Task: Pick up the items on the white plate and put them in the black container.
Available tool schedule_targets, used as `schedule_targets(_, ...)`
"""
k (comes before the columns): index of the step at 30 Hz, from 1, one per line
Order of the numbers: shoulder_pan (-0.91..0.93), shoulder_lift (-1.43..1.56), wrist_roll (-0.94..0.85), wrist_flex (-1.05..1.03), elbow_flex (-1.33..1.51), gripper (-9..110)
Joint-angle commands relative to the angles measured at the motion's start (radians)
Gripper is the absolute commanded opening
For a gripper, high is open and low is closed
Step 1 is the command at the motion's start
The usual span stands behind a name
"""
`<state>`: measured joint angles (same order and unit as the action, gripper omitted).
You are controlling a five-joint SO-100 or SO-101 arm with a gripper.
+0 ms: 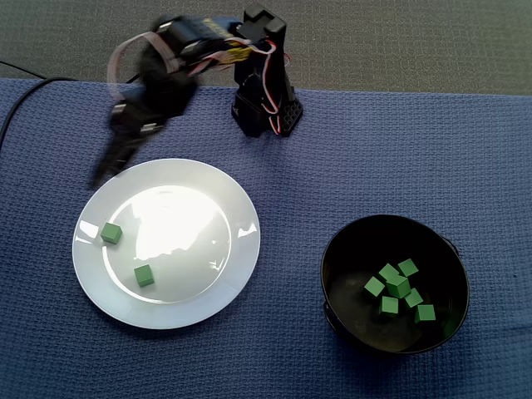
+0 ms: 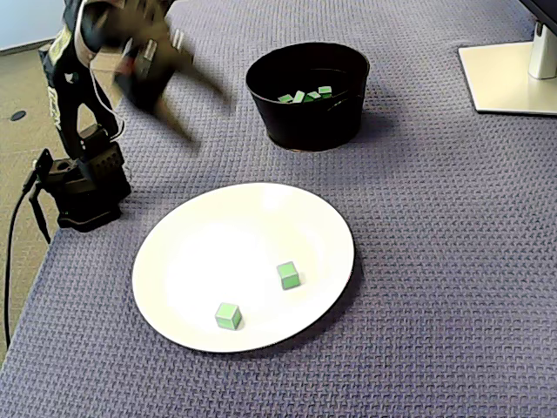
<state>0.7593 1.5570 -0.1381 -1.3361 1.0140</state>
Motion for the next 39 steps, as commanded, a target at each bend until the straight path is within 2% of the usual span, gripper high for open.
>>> schedule_targets(1, 0.120, -0.049, -0.061, 0.104, 0.178, 30)
schedule_targets(7, 0.163, -0.261, -0.077, 0.017, 0.072, 31)
schedule_targets(13, 0.132, -0.483, -0.083, -0.141, -0.202, 29)
schedule_targets(17, 0.100, -0.563, -0.092, -0.198, -0.249, 29)
schedule_targets(39, 0.086, -0.900, -0.210, -0.233, -0.509, 27)
